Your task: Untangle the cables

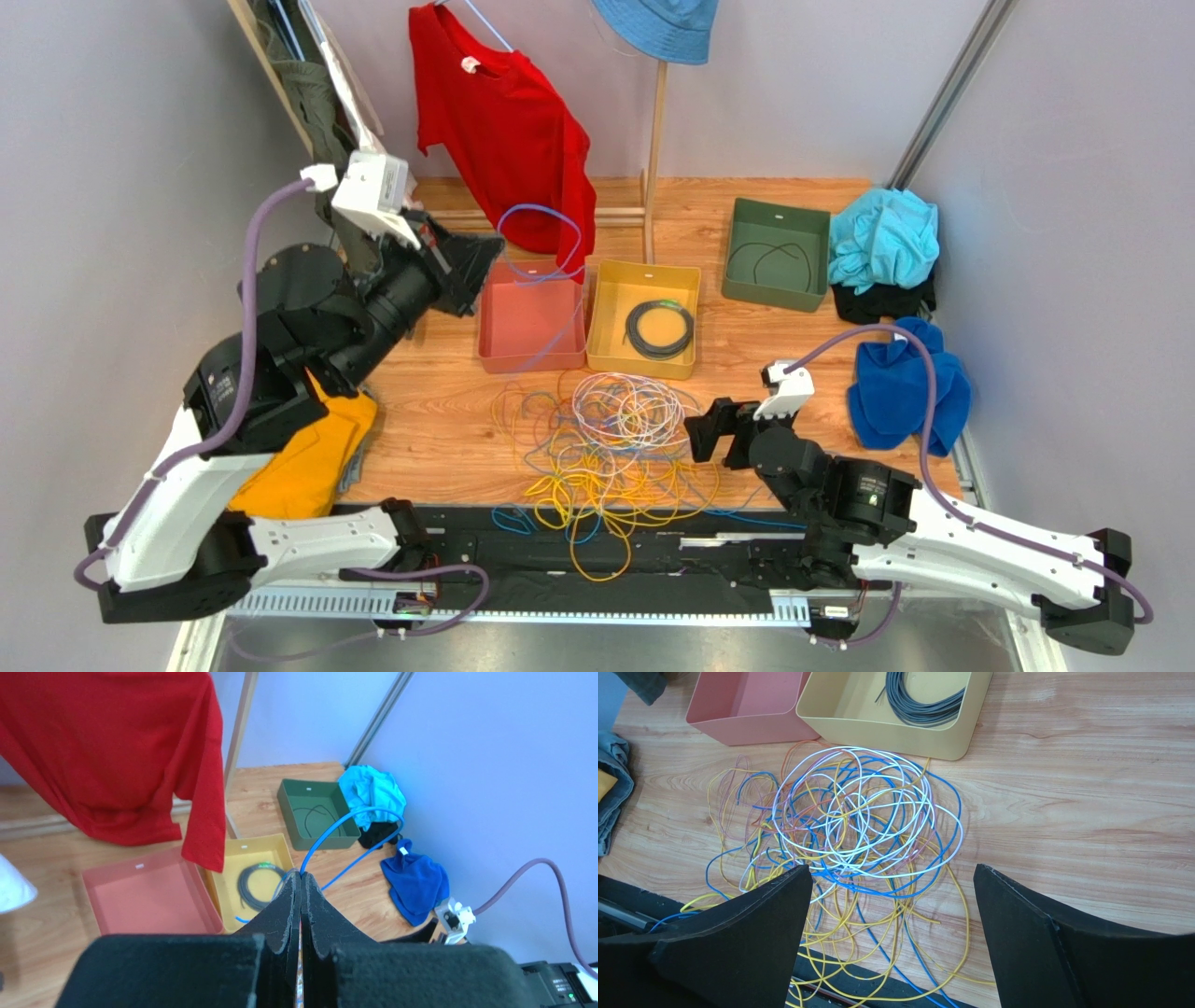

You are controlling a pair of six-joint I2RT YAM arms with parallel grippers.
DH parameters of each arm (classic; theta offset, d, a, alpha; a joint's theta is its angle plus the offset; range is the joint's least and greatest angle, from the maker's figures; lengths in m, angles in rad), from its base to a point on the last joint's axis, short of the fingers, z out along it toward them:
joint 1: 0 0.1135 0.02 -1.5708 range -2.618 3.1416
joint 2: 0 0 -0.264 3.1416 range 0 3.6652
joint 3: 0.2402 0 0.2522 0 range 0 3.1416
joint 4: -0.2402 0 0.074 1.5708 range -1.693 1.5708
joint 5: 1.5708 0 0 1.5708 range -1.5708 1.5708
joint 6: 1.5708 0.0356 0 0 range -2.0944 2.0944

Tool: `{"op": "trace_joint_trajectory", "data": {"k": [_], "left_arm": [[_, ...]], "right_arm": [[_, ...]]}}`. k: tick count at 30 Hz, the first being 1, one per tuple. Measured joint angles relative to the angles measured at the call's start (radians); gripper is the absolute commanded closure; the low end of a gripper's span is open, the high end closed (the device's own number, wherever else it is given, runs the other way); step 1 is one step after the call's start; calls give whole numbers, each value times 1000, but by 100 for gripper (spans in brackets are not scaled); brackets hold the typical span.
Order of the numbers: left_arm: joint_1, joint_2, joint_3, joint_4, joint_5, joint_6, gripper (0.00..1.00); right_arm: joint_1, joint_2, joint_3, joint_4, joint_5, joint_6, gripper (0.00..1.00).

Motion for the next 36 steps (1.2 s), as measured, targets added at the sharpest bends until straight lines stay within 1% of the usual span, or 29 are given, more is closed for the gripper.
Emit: {"op": "trace_joint_trajectory", "data": {"k": [6, 9, 11, 14, 16, 18, 21, 25, 29, 36], "left_arm": [[0, 172, 312, -99, 0, 66, 100], [0, 234, 420, -132, 7, 82, 100], [0, 252, 452, -146, 8, 88, 100], [0, 257, 446, -166, -16, 95, 100], [2, 257, 406, -166, -50, 95, 100], [27, 261, 354, -175, -73, 92, 100], [90, 286, 285, -181, -83, 74, 100], [208, 335, 184, -200, -67, 38, 100], [293, 381, 160, -203, -53, 19, 100], [399, 446, 160, -164, -30, 11, 100]], "right_arm": [[0, 0, -3, 11, -22, -11, 10], [0, 1, -13, 29, -35, -16, 10], [0, 2, -14, 34, -41, -16, 10], [0, -7, -14, 32, -47, -15, 11], [0, -28, -14, 27, -50, -14, 11], [0, -56, -14, 20, -50, -13, 12], [0, -115, -14, -1, -50, -10, 12], [0, -157, -14, -37, -47, -7, 12], [0, -168, -14, -53, -43, -7, 12], [0, -168, -10, -65, -38, -12, 12]]}}
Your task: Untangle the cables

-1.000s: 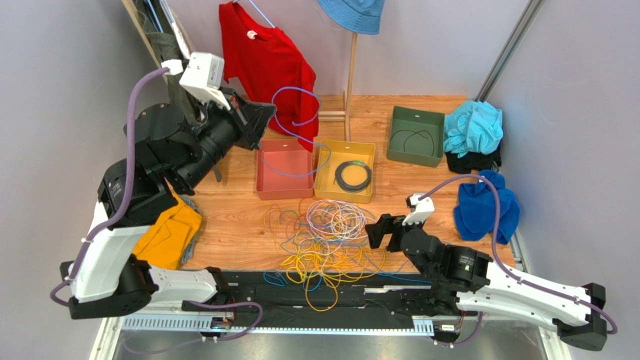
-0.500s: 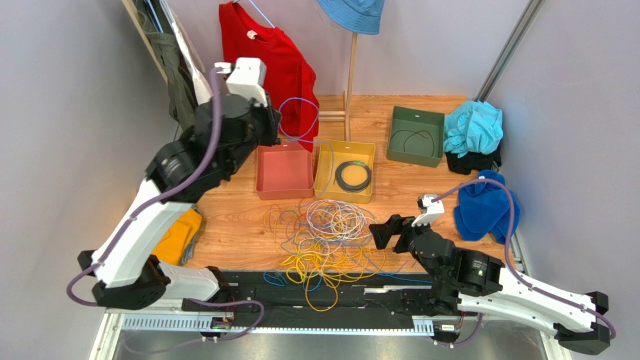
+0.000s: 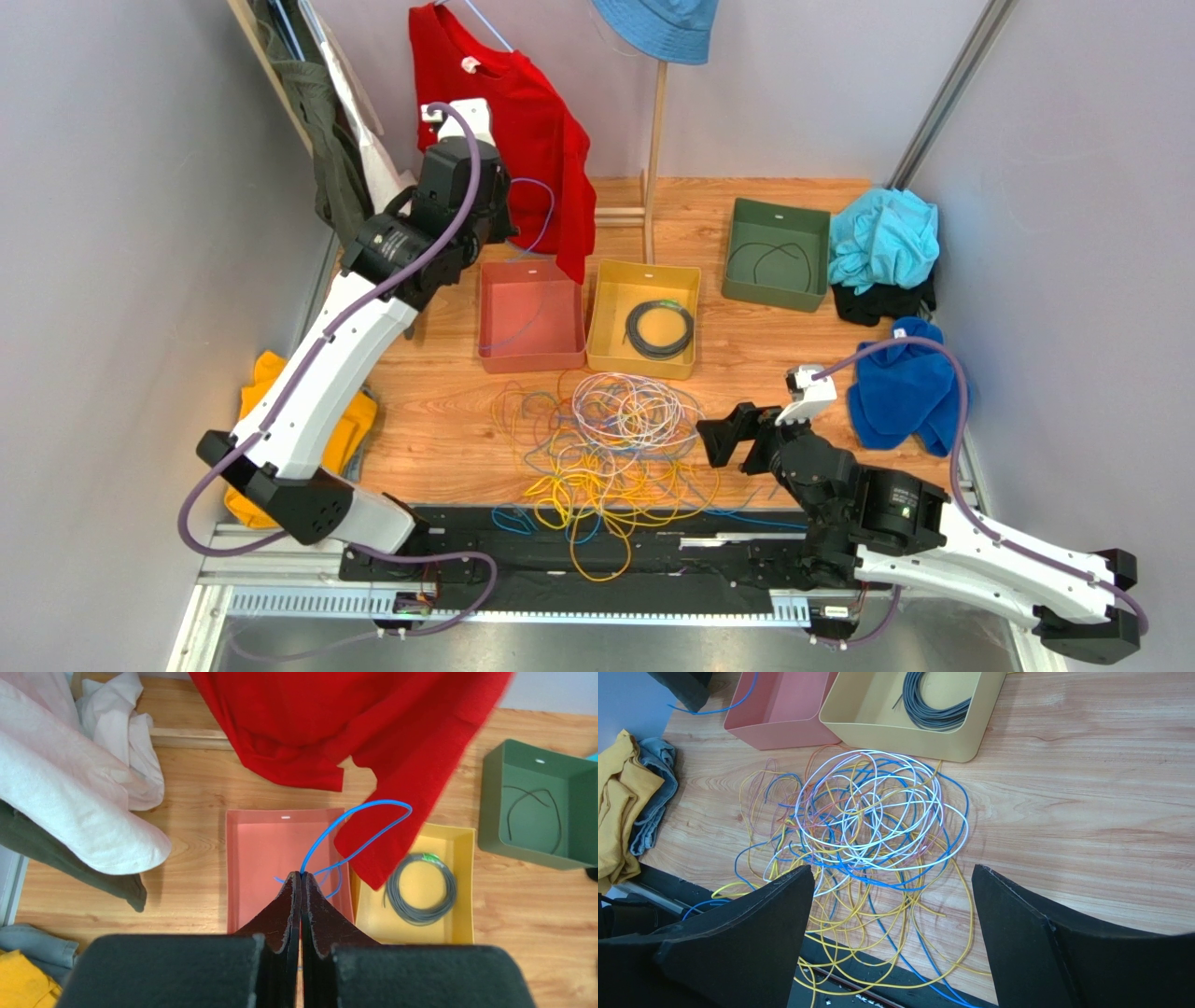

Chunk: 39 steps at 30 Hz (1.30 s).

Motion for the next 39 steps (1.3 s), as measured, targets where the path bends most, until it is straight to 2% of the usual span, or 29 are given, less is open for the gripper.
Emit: {"op": "trace_joint_trajectory", "data": {"k": [8, 12, 18, 19, 20, 21, 23, 24, 25, 28, 32, 35, 39], "left_arm": [[64, 54, -2, 48, 29, -3, 100], [64, 34, -151, 186, 27, -25, 100], [64, 116, -343, 248, 35, -100, 100], [64, 122, -375, 258, 37, -116, 93], [64, 124, -418, 264, 42, -134, 80], [64, 123, -459, 269, 47, -147, 54], [64, 111, -533, 278, 59, -168, 34], [64, 102, -558, 278, 63, -179, 21], [64, 92, -571, 274, 68, -186, 1], [64, 22, -573, 274, 84, -199, 1], [54, -169, -585, 288, 100, -229, 2], [4, -349, -681, 329, 103, -262, 10], [-115, -496, -829, 331, 104, -308, 11]], "right_arm": [[0, 0, 2, -9, 12, -11, 12], [0, 0, 0, -6, 15, -14, 12], [0, -1, -1, -10, 15, -16, 12], [0, -4, -1, -12, 15, -16, 12], [0, -9, -1, -15, 15, -15, 12], [0, -16, -1, -18, 15, -14, 12], [0, -28, -1, -21, 15, -14, 13], [0, -32, -1, -23, 15, -13, 13], [0, -34, -1, -26, 15, -13, 13], [0, -26, -2, -26, 16, -14, 12], [0, 56, -18, 34, 13, -23, 11], [0, 225, -32, 117, -8, -45, 9], [0, 518, -6, 219, -57, -81, 9]]}}
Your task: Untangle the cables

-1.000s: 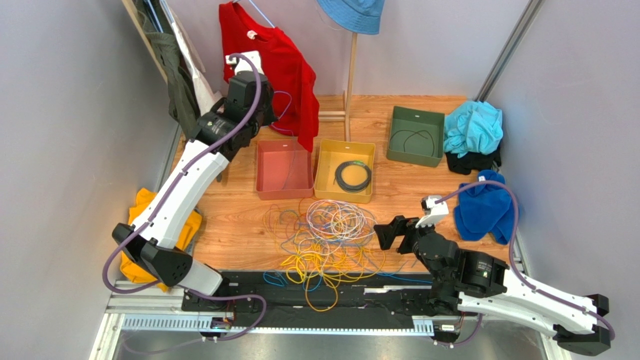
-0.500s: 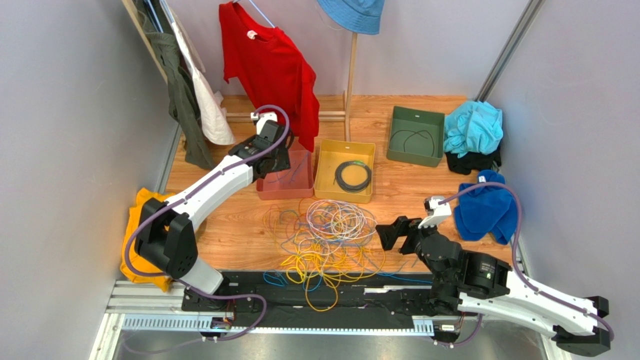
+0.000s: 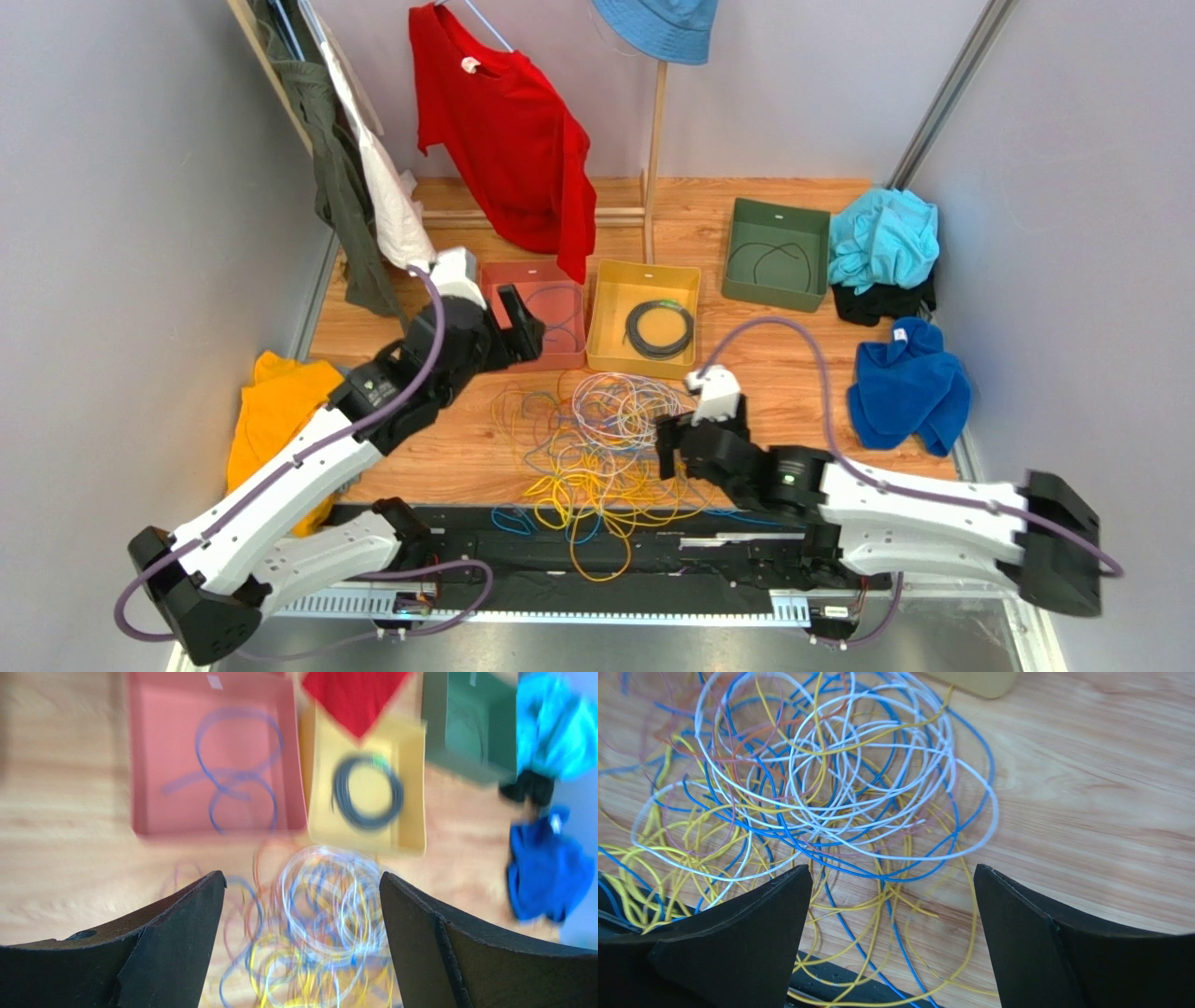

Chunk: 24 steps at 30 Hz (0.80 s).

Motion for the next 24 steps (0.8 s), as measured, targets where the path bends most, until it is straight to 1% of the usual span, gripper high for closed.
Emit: {"op": "trace_joint_trajectory", "data": {"k": [2, 5, 8, 11, 14, 15, 17, 18, 19, 20, 21, 24], "left_arm": [[-65, -27, -62, -7, -6, -29, 11], [-118, -51, -145, -27, -8, -71, 12], [-128, -120, -219, -54, -11, -102, 12], [-128, -206, -246, -80, -23, -122, 13], [-128, -263, -247, -92, -32, -130, 15], [-128, -278, -247, -96, -34, -133, 15], [-128, -294, -247, -101, -36, -137, 17], [-128, -298, -247, -104, -38, -137, 18], [-128, -300, -249, -106, -38, -140, 18], [-128, -302, -252, -107, -38, -141, 19], [-128, -305, -255, -108, -38, -141, 20], [-128, -316, -264, -117, -38, -143, 22]], "right_arm": [[0, 155, 42, 40, -32, -22, 8], [0, 324, 126, 83, -68, -50, 8], [0, 451, 215, 128, -89, -74, 7], [0, 534, 268, 162, -101, -84, 8], [0, 622, 298, 182, -114, -87, 12], [0, 646, 302, 185, -117, -87, 24], [0, 690, 306, 185, -123, -87, 44], [0, 706, 306, 186, -126, -82, 59], [0, 717, 306, 186, -128, -79, 72], [0, 723, 306, 185, -127, -78, 82], [-1, 723, 306, 184, -126, -74, 100], [1, 697, 307, 166, -120, -64, 100]]}}
